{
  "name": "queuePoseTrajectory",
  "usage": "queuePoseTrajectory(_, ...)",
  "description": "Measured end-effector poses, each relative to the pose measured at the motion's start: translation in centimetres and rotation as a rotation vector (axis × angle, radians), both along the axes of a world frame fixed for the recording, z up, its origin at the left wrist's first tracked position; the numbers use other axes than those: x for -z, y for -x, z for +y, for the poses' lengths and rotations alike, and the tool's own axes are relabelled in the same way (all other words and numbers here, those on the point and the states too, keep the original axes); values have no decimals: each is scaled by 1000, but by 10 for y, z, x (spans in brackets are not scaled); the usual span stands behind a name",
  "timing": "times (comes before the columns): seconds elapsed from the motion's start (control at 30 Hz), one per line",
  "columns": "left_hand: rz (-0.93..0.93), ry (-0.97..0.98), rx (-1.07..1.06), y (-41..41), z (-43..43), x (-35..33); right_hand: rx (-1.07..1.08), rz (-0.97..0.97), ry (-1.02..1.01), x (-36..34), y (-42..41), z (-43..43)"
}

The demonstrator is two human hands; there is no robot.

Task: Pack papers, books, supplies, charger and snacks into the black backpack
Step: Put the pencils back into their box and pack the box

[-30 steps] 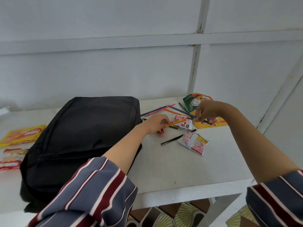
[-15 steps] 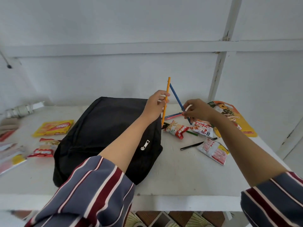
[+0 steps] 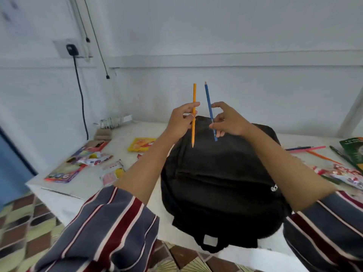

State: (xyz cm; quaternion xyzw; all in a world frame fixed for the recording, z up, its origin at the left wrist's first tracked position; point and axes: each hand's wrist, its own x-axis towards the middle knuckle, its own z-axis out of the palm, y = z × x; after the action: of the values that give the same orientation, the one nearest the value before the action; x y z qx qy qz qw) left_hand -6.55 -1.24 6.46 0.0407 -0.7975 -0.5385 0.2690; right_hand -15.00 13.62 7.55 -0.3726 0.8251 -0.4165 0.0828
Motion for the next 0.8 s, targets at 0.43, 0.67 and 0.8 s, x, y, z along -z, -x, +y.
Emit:
queuePoseTrajectory(0.43,-170,-136,-251,-96,-215,48,-272,-25,6,44,-69,-235)
queuePoseTrajectory(0.67,-282,-270,-295,-105,-302,67,-334,-71,-105,72,-62,-324)
queuePoseTrajectory(0.8,-338,-262,-226,-109,-340,72,-360,-67,-124,82,-51,-369)
